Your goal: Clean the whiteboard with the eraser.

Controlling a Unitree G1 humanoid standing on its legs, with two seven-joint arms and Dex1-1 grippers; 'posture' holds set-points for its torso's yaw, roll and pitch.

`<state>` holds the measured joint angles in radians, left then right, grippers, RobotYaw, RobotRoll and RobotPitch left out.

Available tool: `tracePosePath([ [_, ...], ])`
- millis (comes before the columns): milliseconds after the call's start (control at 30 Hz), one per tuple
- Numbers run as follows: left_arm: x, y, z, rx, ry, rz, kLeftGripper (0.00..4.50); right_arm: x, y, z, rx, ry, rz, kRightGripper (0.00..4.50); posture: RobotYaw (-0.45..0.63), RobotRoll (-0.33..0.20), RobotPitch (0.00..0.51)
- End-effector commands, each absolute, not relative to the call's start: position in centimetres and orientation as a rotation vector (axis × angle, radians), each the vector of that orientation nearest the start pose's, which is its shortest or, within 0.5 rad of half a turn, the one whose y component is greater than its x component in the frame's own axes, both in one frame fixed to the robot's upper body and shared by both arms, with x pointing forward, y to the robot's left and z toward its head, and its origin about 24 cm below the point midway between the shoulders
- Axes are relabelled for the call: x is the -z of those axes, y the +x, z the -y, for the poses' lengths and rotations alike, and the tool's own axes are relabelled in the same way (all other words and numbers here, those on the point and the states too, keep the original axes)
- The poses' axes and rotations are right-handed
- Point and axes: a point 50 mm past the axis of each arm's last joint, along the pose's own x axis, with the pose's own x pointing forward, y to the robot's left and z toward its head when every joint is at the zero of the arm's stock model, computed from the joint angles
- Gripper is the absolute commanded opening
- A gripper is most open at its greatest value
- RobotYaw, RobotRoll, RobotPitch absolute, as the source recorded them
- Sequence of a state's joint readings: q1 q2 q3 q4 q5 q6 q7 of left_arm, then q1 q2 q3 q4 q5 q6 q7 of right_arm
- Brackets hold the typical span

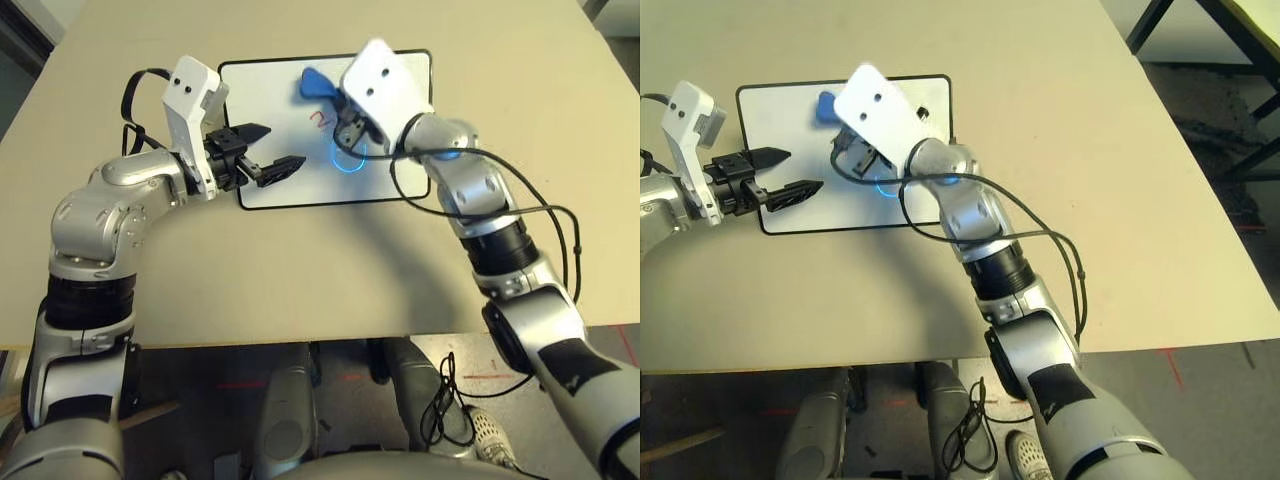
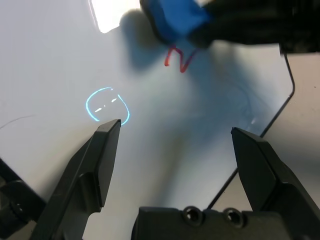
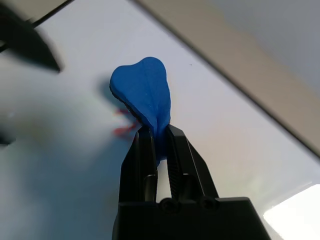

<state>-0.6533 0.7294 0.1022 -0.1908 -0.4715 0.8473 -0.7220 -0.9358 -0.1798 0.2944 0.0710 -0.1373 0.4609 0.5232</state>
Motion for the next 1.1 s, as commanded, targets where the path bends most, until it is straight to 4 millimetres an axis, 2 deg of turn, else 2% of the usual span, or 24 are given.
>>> tracePosePath([
  [33, -23.6, 30.1, -20.4, 0.729, 0.267, -0.088, 4.50, -22.6, 33.6, 3.2, -0.792, -0.632, 0.204, 0.19, 0.09, 0.000, 0.321],
  [400, -23.7, 30.1, -20.3, 0.734, 0.266, -0.082, 4.50, -26.6, 36.0, 3.3, -0.686, -0.588, 0.318, 0.19, 0.09, 0.000, 0.315],
  [500, -23.7, 30.1, -20.3, 0.731, 0.267, -0.082, 4.50, -26.4, 36.1, 3.0, -0.695, -0.588, 0.318, 0.18, 0.09, 0.000, 0.315],
  [733, -23.9, 29.9, -20.5, 0.720, 0.269, -0.080, 4.50, -22.9, 33.8, 1.5, -0.817, -0.599, 0.253, 0.18, 0.10, 0.000, 0.322],
  [833, -23.9, 29.9, -20.5, 0.721, 0.269, -0.081, 4.50, -22.1, 33.2, 1.5, -0.844, -0.607, 0.227, 0.18, 0.10, 0.000, 0.323],
  [967, -23.9, 29.9, -20.5, 0.720, 0.269, -0.082, 4.50, -22.0, 33.5, 1.7, -0.830, -0.615, 0.217, 0.18, 0.10, 0.000, 0.323],
  [1100, -23.9, 30.0, -20.5, 0.721, 0.269, -0.082, 4.50, -23.6, 35.1, 2.3, -0.758, -0.608, 0.253, 0.18, 0.09, 0.000, 0.326],
])
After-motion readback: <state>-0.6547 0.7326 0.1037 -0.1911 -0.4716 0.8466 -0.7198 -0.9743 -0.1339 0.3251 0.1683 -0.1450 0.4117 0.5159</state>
